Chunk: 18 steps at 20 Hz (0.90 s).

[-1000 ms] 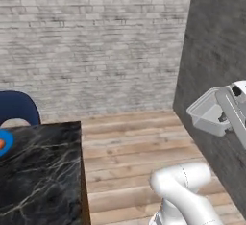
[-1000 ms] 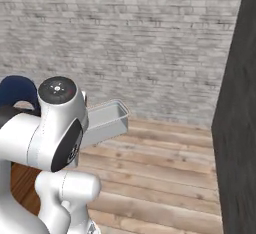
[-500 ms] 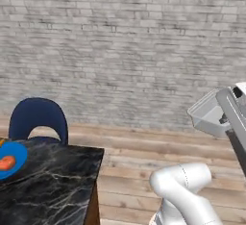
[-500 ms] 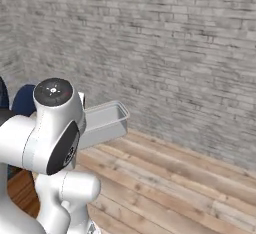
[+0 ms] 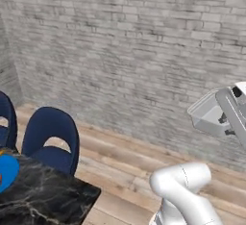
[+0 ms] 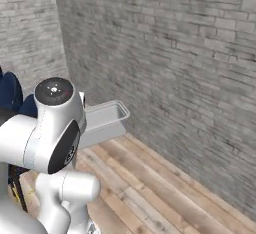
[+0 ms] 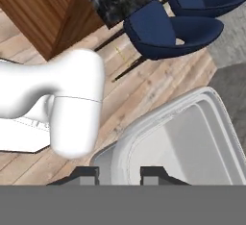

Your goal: Retrieve the tupperware and aluminum foil from the cabinet and place them on the dining counter near the plate with squash and carrot to prepare for storing leftovers.

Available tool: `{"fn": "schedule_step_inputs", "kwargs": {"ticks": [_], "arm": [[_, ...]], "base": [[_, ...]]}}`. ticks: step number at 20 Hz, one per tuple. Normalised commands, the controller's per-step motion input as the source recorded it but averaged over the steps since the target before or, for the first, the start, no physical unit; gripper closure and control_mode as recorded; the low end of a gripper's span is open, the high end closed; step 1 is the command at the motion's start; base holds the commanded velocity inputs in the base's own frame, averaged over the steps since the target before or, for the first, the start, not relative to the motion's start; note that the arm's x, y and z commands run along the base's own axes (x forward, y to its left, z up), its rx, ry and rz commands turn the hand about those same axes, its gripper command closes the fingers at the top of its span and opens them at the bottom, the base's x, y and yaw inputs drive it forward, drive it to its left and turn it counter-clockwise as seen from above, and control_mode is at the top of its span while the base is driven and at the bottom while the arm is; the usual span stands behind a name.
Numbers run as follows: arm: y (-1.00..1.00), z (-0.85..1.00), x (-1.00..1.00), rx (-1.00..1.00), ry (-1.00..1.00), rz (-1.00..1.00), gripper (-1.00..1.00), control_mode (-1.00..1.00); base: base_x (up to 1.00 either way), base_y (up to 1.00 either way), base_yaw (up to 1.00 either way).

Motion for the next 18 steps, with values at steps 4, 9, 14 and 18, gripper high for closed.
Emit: {"fn": "schedule_step_inputs", "kwargs": {"ticks": [4, 9, 14, 18], "arm": [[0.0, 0.0, 0.0, 0.0, 0.0, 0.0, 1.0, 1.0], [0.0, 0.0, 0.0, 0.0, 0.0, 0.0, 1.0, 1.0], [0.0, 0.0, 0.0, 0.0, 0.0, 0.0, 1.0, 1.0], [0.0, 0.0, 0.0, 0.0, 0.0, 0.0, 1.0, 1.0]], "base": [[0.93, -0.32, 0.64], [0.85, -0.01, 0.79], [0.82, 0.0, 0.8], [0.83, 0.0, 0.8]]}}
